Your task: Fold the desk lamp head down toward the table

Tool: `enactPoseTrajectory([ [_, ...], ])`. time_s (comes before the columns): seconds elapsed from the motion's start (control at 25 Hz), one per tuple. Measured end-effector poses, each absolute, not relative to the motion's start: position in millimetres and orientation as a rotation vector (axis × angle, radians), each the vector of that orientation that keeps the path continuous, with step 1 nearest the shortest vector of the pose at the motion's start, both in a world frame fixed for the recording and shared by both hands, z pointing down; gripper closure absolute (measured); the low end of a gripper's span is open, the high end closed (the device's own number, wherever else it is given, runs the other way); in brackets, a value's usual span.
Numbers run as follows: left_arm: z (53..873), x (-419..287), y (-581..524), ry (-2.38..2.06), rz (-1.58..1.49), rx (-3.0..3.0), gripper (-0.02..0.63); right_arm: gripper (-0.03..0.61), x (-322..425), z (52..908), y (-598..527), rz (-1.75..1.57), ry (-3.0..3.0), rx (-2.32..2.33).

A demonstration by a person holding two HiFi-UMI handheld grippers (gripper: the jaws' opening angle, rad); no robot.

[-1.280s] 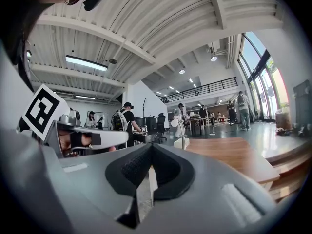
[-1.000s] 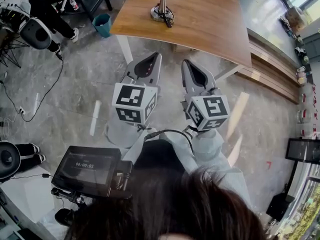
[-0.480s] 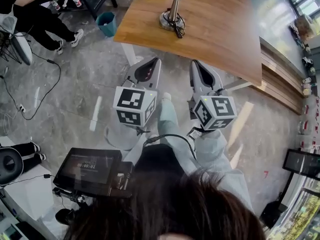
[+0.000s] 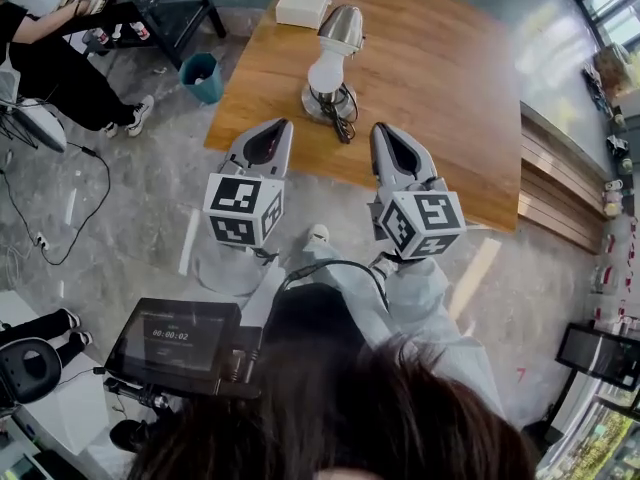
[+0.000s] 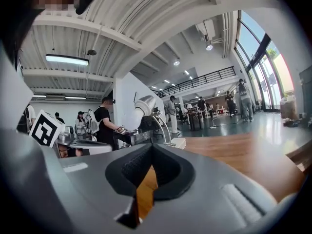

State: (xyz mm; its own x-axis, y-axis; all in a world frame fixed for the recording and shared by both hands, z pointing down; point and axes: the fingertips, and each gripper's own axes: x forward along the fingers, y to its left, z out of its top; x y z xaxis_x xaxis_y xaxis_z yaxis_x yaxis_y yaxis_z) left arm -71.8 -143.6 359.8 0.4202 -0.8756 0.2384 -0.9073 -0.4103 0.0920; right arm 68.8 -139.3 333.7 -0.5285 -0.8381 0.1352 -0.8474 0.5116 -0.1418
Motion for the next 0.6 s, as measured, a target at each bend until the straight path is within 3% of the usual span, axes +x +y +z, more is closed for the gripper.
enactPoseTrajectory([
  [0.6, 412.2, -52.2, -299.8, -1.065, 0.295, 2.581, 0.611, 0.575, 49.0, 347.7, -277.1, 0.284, -2.706, 1.317],
])
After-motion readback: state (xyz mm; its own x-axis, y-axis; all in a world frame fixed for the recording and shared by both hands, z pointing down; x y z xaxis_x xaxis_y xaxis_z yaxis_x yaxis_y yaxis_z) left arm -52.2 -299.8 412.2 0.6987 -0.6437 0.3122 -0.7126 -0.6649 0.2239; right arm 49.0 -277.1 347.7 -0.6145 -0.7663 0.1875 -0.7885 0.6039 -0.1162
